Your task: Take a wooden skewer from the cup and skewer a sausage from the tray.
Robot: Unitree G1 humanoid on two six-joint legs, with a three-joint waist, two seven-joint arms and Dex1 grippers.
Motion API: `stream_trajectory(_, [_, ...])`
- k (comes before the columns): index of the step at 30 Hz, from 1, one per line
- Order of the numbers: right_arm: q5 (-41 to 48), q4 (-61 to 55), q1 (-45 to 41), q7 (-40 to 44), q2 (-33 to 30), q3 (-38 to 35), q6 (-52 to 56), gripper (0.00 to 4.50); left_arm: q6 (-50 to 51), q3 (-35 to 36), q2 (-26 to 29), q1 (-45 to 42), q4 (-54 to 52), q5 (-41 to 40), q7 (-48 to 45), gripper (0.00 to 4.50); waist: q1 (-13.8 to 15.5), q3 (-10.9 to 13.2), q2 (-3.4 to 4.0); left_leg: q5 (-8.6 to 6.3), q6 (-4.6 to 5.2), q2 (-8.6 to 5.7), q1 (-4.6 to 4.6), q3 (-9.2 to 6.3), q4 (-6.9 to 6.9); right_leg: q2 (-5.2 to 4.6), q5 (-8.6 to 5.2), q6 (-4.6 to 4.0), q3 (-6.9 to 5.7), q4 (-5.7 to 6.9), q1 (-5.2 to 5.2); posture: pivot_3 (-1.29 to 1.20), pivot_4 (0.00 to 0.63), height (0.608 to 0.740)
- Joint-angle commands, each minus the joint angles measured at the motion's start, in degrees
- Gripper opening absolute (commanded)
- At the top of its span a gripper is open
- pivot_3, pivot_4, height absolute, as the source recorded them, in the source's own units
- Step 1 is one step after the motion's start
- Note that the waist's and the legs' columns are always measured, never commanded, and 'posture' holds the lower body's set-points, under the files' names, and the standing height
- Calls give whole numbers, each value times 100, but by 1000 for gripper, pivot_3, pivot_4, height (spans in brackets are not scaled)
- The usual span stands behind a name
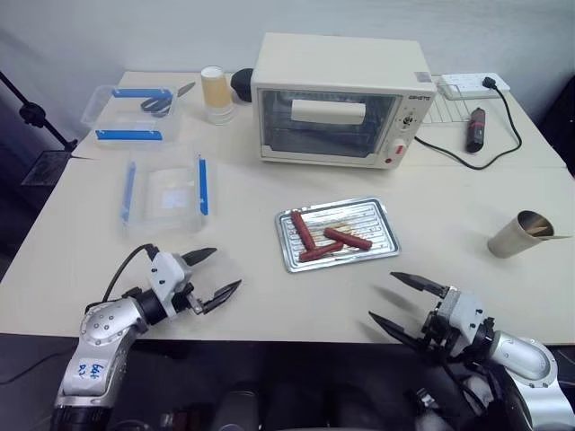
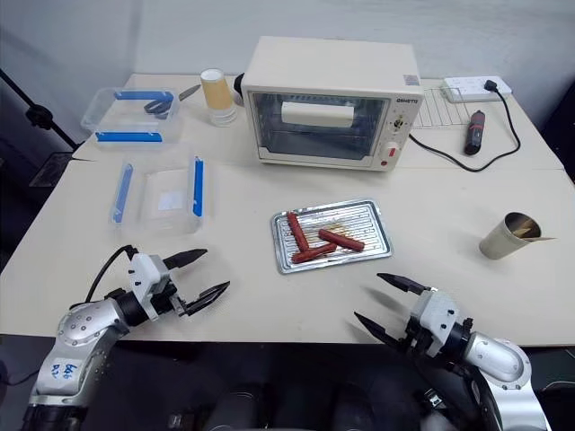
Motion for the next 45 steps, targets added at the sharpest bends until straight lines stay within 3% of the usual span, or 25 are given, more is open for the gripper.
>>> stream_trajectory(1, [136, -357, -14, -128, -39, -166, 125, 4500, 118, 76, 45, -176, -142, -242, -56, 4473, 0, 0, 0, 0, 0, 0, 0, 0, 0, 0, 0, 0, 0, 1, 0, 0, 150, 740])
stream_trajectory(9, [388, -684, 588, -795, -222, -1726, 581, 4500, 682, -310, 231, -608, -662, -1245, -1105, 4473, 34, 0, 0, 1, 1, -2, -6, 2, 0, -1, 0, 0, -2, 5, 2, 0, 150, 740])
stream_trajectory(11, [526, -344, 1219, -713, -320, -2887, 478, 4500, 969, -643, 251, -976, -811, -1447, -1432, 4473, 68, 1, 3, 1, 2, -4, -11, 5, 5, -1, 0, 0, -4, 1, 4, 0, 150, 740])
stream_trajectory(13, [607, -59, 1581, -584, -383, -3507, 405, 4500, 1184, -824, 250, -1191, -878, -1575, -1603, 4473, 144, 0, 6, 2, 5, -10, -15, 21, 3, -1, 0, 0, -6, -1, 8, 0, 150, 740])
stream_trajectory(20, [861, 719, 1680, -246, -752, -4388, 504, 4500, 1284, -1091, 168, -1581, -780, -1555, -1871, 4473, -61, -6, 20, 1, 3, -9, 17, 58, -10, 8, -1, -4, 1, -14, 11, 0, 150, 740])
stream_trajectory(23, [989, 1094, 1617, 147, -1318, -4538, 917, 4500, 1308, -1069, 42, -1662, -732, -1581, -1776, 4473, -76, -12, 30, 1, 3, -7, 16, 57, -9, 6, -1, -4, 3, -14, 10, 0, 150, 740])
stream_trajectory(28, [770, 2051, 1115, 837, -2737, -4376, 1539, 4500, 1352, -1057, -90, -1667, -732, -1537, -1659, 4473, -50, -12, 31, 0, 7, -7, 10, 61, 0, 2, 0, -3, 0, -13, 10, 0, 150, 740])
stream_trajectory(34, [390, 3263, -523, 1515, -4065, -3012, 1938, 4500, 1425, -1012, -105, -1516, -851, -1537, -1515, 4473, -65, -11, 30, 0, 9, -2, 8, 60, 4, 2, 0, -4, -3, -13, 10, 0, 150, 740])
stream_trajectory(40, [-282, 4297, -2507, 1808, -4244, -1475, 1736, 4500, 1488, -959, -69, -1293, -1041, -1539, -1390, 4473, -17, -7, 38, 0, 9, -5, -7, 58, 18, -2, 1, -1, -7, -15, 7, 0, 150, 740])
stream_trajectory(45, [-596, 4824, -3389, 2176, -4179, -876, 1516, 4500, 1546, -888, -32, -1186, -1172, -1550, -1264, 4473, -10, -3, 44, -1, 10, -7, -18, 52, 35, -3, 1, -1, -12, -13, 6, 0, 150, 740])
